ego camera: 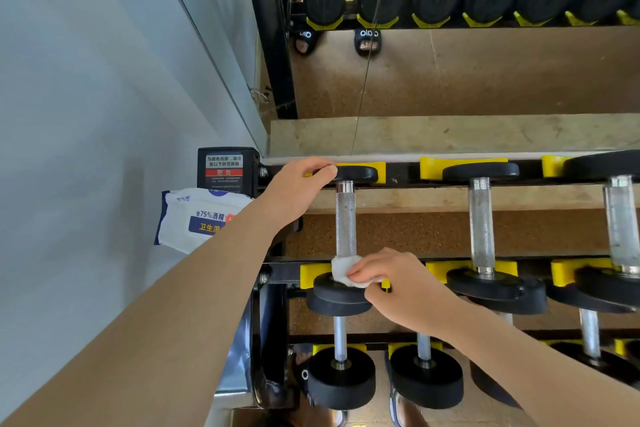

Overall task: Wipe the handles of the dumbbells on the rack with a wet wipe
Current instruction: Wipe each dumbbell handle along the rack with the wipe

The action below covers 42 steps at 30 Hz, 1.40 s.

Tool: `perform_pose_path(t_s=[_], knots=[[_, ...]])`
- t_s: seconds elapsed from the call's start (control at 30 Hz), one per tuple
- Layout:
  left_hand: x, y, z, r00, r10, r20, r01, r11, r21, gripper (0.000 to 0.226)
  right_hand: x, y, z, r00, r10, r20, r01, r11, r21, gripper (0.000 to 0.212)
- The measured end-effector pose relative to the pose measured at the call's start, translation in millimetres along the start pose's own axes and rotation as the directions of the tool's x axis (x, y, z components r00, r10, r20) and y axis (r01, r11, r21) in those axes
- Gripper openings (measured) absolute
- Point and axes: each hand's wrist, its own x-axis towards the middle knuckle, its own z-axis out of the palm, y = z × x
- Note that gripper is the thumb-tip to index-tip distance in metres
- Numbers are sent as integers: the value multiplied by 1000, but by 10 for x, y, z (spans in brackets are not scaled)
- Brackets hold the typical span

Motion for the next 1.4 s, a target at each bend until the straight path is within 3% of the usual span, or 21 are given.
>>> perform_pose_path(t_s=[0.17, 0.33, 0.47, 0.6, 0.67, 0.77, 0.83, 0.87, 0.93, 1.0, 1.13, 1.2, 1.23, 1.3, 1.33, 1.4], knots=[[-6, -21, 25, 1000, 1, -6, -1, 1000, -23, 37, -73, -31, 126, 986, 162, -33, -162, 987, -6, 31], [-19, -21, 41, 1000, 10, -26, -11, 999, -33, 35, 103, 46, 160, 913, 391, 118, -409, 875, 261, 29], [-37, -1, 59, 999, -3, -55, 0, 999, -43, 33, 171, -130, 158, 903, 419, 95, -428, 860, 278, 33], [-44, 1, 52, 999, -15, -47, 13, 999, -42, 33, -64, -240, 259, 958, 242, -154, -241, 970, 26, 29], [-50, 2, 54, 998, -24, -51, 22, 999, -37, 33, -118, -271, 255, 955, 203, -218, -186, 978, 96, 24], [-56, 9, 55, 998, -31, -50, 30, 999, -31, 32, 54, -358, 122, 923, 254, -289, -147, 927, 346, 21], [-62, 22, 54, 998, -33, -49, 31, 999, -34, 32, 209, -381, 64, 882, 130, -452, -42, 979, 199, 19], [-64, 26, 55, 998, -34, -50, 33, 999, -34, 33, 265, -347, 85, 882, 15, -472, 12, 998, 54, 18], [-69, 33, 64, 998, -34, -55, 32, 999, -28, 33, 287, -268, 208, 924, -177, -338, 103, 969, -224, 18], [-70, 39, 68, 998, -35, -56, 33, 999, -26, 33, 221, -197, 289, 953, -208, -222, 138, 945, -295, 22], [-61, 34, 59, 998, -39, -51, 38, 999, -28, 34, 82, -87, 120, 993, -64, -100, 52, 991, -122, 27], [-60, 35, 62, 998, -39, -50, 38, 999, -23, 34, 65, -3, -27, 977, 168, -133, -172, 985, -24, 26], [-58, 34, 65, 998, -37, -53, 36, 999, -21, 34, 87, 33, -92, 925, 314, -216, -295, 948, 118, 23], [-64, 29, 74, 998, -36, -60, 34, 999, -25, 35, 209, 22, -144, 738, 608, -291, -403, 744, 533, 26], [-67, 31, 78, 998, -34, -61, 33, 999, -26, 35, 310, -22, -128, 680, 692, -242, -398, 625, 671, 25], [-71, 46, 83, 998, -31, -59, 30, 999, -14, 35, 498, -153, -8, 682, 724, -105, -391, 482, 785, 21]])
